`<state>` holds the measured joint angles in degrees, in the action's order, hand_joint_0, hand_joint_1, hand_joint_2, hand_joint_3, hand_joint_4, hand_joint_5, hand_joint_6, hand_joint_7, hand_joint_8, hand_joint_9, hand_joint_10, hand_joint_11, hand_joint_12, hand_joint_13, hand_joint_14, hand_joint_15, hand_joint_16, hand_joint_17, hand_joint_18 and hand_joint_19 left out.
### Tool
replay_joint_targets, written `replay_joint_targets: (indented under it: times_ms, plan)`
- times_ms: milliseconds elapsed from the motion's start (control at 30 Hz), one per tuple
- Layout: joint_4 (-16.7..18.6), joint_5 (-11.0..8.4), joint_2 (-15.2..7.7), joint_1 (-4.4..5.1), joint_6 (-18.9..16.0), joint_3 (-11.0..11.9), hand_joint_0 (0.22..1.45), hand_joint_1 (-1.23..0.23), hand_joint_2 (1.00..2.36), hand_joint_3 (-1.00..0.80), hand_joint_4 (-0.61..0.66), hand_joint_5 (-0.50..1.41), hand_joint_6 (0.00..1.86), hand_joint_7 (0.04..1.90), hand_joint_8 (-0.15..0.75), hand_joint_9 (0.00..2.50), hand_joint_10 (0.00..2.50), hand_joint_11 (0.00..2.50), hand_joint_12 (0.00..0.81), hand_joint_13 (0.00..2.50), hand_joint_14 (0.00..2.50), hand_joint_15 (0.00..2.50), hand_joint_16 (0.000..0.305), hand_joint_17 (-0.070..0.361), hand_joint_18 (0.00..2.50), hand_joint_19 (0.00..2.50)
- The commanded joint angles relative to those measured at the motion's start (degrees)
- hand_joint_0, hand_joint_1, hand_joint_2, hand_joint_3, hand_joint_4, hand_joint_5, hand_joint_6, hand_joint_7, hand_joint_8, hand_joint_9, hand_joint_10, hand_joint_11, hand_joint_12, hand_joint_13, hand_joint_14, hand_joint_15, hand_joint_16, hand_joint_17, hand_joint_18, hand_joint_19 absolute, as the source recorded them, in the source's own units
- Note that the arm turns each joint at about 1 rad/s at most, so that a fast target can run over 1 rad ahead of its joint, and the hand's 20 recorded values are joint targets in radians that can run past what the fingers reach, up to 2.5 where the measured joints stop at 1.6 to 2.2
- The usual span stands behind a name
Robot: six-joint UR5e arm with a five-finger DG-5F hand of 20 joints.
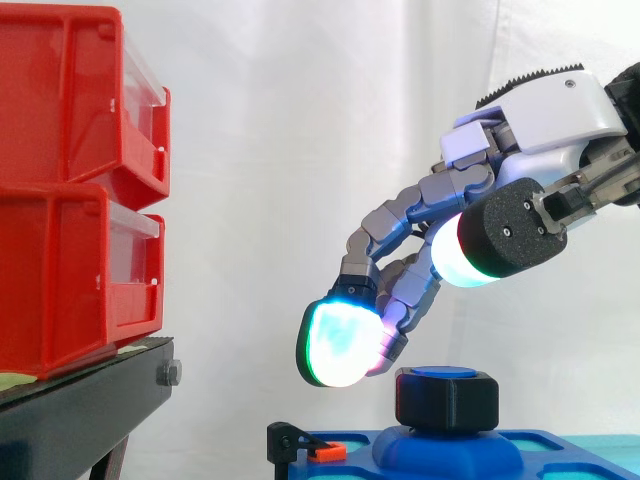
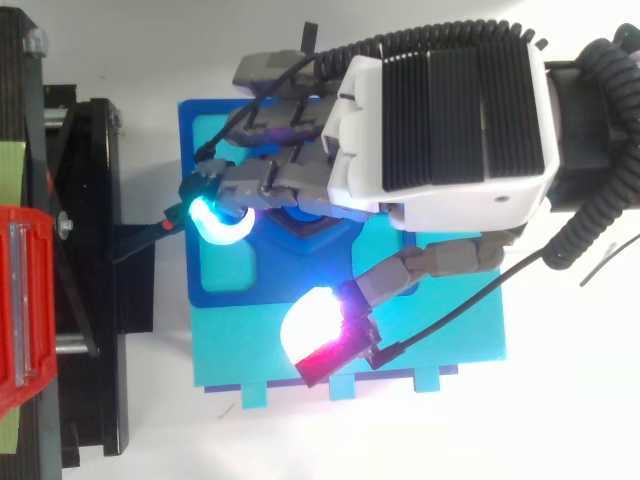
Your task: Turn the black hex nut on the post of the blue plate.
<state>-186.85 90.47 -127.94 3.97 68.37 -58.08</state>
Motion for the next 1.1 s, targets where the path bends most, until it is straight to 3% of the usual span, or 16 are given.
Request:
replay_joint_targets:
  times_ms: [0, 933, 1067]
  plan:
    - [0.00, 0.06, -0.03, 0.07, 0.28, -0.02, 0.52, -0.41, 1.00, -0.50, 0.28, -0.16, 0.50, 0.75, 0.335, 0.69, 0.00, 0.00, 0.411, 0.45, 0.00, 0.03, 0.054, 0.121, 0.19, 0.15]
    - [-0.27, 1.37, -0.03, -0.28, 0.80, -1.07, 0.52, -0.41, 1.00, -0.50, 0.28, -0.16, 0.50, 0.75, 0.332, 0.68, 0.00, 0.00, 0.410, 0.44, 0.00, 0.03, 0.054, 0.121, 0.19, 0.15]
    - [-1.24, 1.90, -0.03, -0.89, 1.42, -1.07, 0.52, -0.41, 1.00, -0.50, 0.29, -0.16, 0.50, 0.75, 0.332, 0.68, 0.00, 0.00, 0.412, 0.44, 0.00, 0.03, 0.054, 0.121, 0.19, 0.15]
